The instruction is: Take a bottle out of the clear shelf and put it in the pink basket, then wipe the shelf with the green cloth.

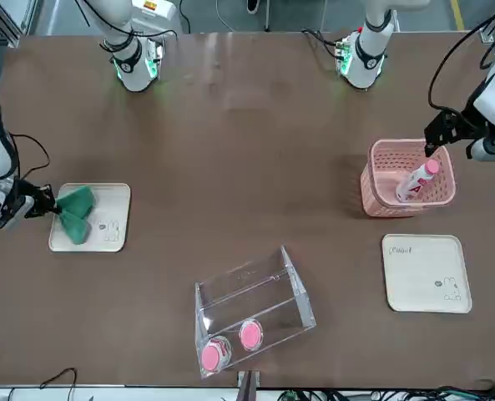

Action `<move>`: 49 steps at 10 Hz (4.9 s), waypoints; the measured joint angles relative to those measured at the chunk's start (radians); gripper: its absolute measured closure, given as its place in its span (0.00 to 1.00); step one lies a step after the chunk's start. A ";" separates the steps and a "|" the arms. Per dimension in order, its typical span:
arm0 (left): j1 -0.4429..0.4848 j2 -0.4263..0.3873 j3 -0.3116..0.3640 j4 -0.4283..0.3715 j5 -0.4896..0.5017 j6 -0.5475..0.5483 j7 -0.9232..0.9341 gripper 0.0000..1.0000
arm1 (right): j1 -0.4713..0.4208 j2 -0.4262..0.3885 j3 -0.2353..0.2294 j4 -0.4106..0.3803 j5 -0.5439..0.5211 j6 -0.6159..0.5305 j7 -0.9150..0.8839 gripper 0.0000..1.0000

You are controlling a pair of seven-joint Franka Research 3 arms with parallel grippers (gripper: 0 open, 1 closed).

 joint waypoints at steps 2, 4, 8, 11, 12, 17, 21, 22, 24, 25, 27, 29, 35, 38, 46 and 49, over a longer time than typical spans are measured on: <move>0.001 0.000 0.000 0.000 0.000 0.000 0.000 0.00 | -0.014 0.003 0.000 0.006 -0.001 0.009 -0.049 0.98; 0.001 0.001 0.000 0.000 0.000 0.000 0.000 0.00 | -0.023 0.003 -0.003 0.024 -0.002 0.017 -0.086 0.98; 0.001 0.002 0.000 0.000 0.000 0.000 -0.002 0.00 | -0.026 0.025 -0.014 0.041 -0.002 0.038 -0.114 0.93; 0.005 0.003 0.001 0.000 0.000 0.000 -0.002 0.00 | -0.025 0.035 -0.012 0.044 -0.002 0.044 -0.114 0.56; 0.005 0.004 0.002 0.000 0.000 0.000 -0.003 0.00 | -0.025 0.036 -0.012 0.046 -0.002 0.044 -0.113 0.39; 0.009 0.014 0.004 -0.003 -0.001 0.000 -0.003 0.00 | -0.025 0.036 -0.011 0.064 0.000 0.038 -0.058 0.00; 0.009 0.014 0.004 -0.002 -0.001 0.000 -0.003 0.00 | 0.055 0.028 -0.009 0.164 0.000 -0.086 0.211 0.00; 0.009 0.014 0.004 -0.002 -0.001 0.000 -0.003 0.00 | 0.135 0.016 -0.044 0.182 0.000 -0.101 0.309 0.00; 0.009 0.014 0.004 -0.002 -0.001 0.000 -0.003 0.00 | 0.309 -0.012 -0.129 0.186 0.000 -0.102 0.498 0.00; 0.009 0.014 0.004 -0.002 -0.001 0.000 -0.003 0.00 | 0.385 -0.033 -0.170 0.189 0.000 -0.105 0.579 0.00; 0.009 0.014 0.004 -0.002 -0.001 0.000 -0.003 0.00 | 0.559 -0.092 -0.295 0.203 0.000 -0.181 0.726 0.00; 0.009 0.014 0.004 -0.002 -0.001 0.000 -0.003 0.00 | 0.648 -0.154 -0.328 0.297 -0.027 -0.364 0.905 0.00; 0.009 0.014 0.005 -0.002 -0.001 0.000 -0.003 0.00 | 0.756 -0.293 -0.283 0.655 -0.235 -0.840 1.291 0.00; 0.009 0.014 0.005 -0.002 -0.001 0.000 -0.003 0.00 | 0.786 -0.346 -0.272 0.688 -0.267 -0.928 1.396 0.00; 0.009 0.014 0.005 -0.002 -0.001 0.000 -0.003 0.00 | 0.788 -0.418 -0.257 0.483 -0.305 -0.778 1.400 0.00; 0.008 0.014 0.004 -0.002 -0.001 0.000 -0.002 0.00 | 0.788 -0.421 -0.258 0.483 -0.306 -0.783 1.401 0.00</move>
